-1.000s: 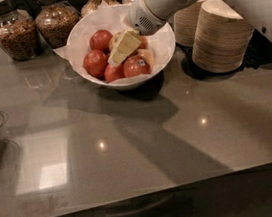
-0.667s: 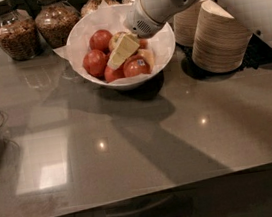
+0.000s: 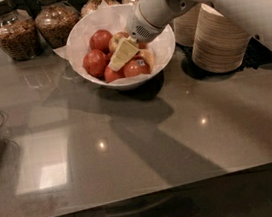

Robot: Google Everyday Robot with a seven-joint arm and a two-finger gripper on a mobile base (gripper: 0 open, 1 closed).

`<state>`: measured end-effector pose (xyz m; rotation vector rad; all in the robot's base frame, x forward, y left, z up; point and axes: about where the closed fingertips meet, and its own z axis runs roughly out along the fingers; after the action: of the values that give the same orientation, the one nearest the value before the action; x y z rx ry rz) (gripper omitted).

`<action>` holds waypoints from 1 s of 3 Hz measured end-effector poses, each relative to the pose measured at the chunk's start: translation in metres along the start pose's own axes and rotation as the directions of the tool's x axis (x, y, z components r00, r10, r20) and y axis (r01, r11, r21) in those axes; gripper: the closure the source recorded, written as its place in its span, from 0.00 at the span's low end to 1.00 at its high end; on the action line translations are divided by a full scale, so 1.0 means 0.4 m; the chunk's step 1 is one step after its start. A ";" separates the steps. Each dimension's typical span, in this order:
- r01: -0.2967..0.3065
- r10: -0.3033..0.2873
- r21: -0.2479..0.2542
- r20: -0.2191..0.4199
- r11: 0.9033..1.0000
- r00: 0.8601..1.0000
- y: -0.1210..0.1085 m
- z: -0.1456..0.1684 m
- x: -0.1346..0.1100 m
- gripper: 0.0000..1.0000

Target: Pick apple from white bowl

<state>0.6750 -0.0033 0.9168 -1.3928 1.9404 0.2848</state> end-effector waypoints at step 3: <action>0.000 0.000 0.000 0.000 1.000 1.000 0.000 0.000 0.000 0.90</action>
Offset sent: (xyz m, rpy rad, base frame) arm 0.0000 0.0000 0.0000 0.0000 0.0000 0.0000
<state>0.6750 -0.0032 0.9167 -1.3930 1.9404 0.2849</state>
